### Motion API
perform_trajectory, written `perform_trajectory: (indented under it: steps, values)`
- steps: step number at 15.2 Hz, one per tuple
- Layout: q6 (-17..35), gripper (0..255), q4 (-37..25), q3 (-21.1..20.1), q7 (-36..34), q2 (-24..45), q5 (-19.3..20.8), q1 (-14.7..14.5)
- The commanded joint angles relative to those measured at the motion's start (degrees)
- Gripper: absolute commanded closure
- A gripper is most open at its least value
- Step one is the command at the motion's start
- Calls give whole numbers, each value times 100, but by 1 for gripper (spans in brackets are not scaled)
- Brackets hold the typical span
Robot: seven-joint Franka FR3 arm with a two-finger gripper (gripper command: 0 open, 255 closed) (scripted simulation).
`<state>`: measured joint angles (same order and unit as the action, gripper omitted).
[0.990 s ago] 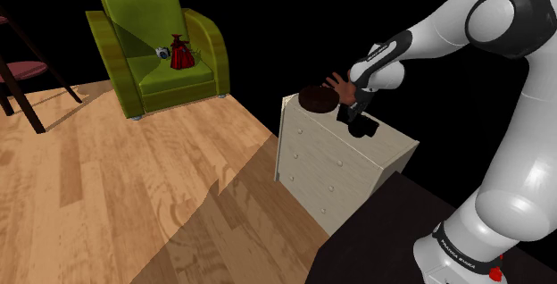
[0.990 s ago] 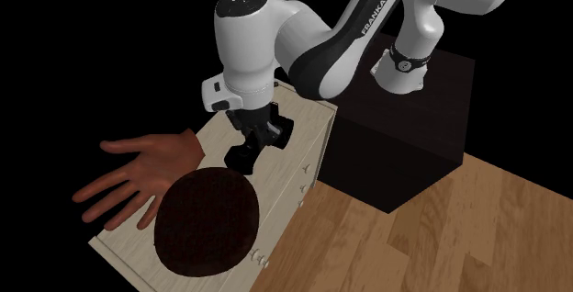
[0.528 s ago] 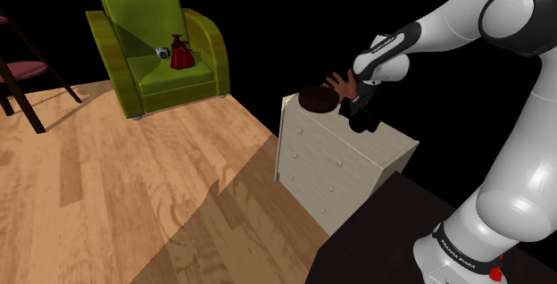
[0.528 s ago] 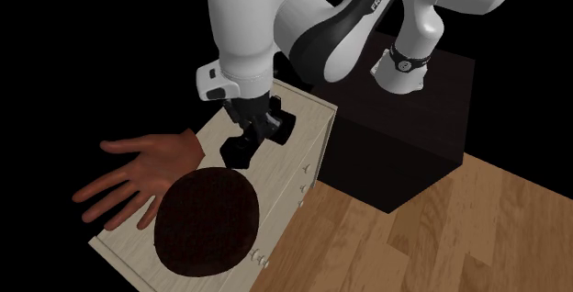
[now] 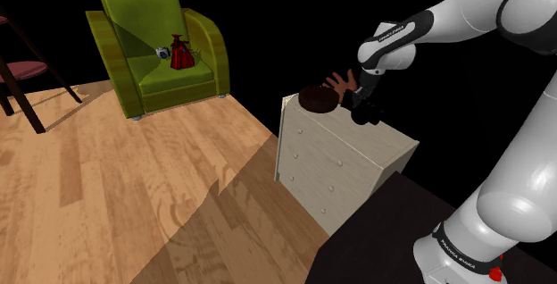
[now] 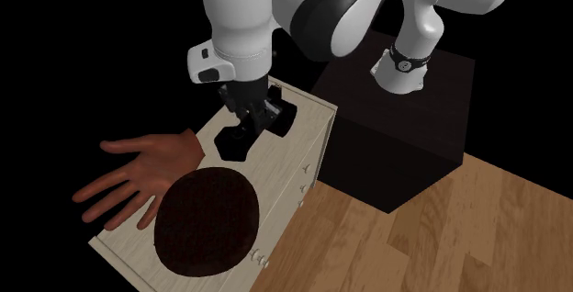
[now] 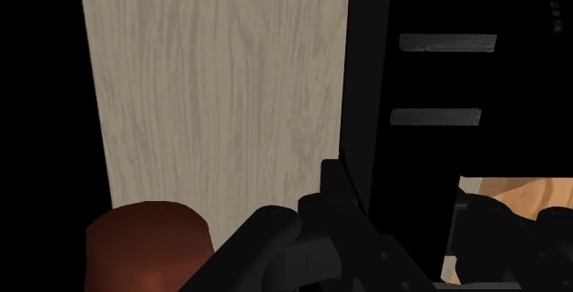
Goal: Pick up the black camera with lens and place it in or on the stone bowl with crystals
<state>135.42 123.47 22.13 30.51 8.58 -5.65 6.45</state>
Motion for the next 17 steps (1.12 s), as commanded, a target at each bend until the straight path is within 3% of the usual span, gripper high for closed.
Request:
perform_trajectory:
  steps: [1, 17]
  values:
    - [-147, 255, -46, 18, -40, -113, 68, -8]
    - [-1305, 255, -658, 47, -287, -713, 409, -55]
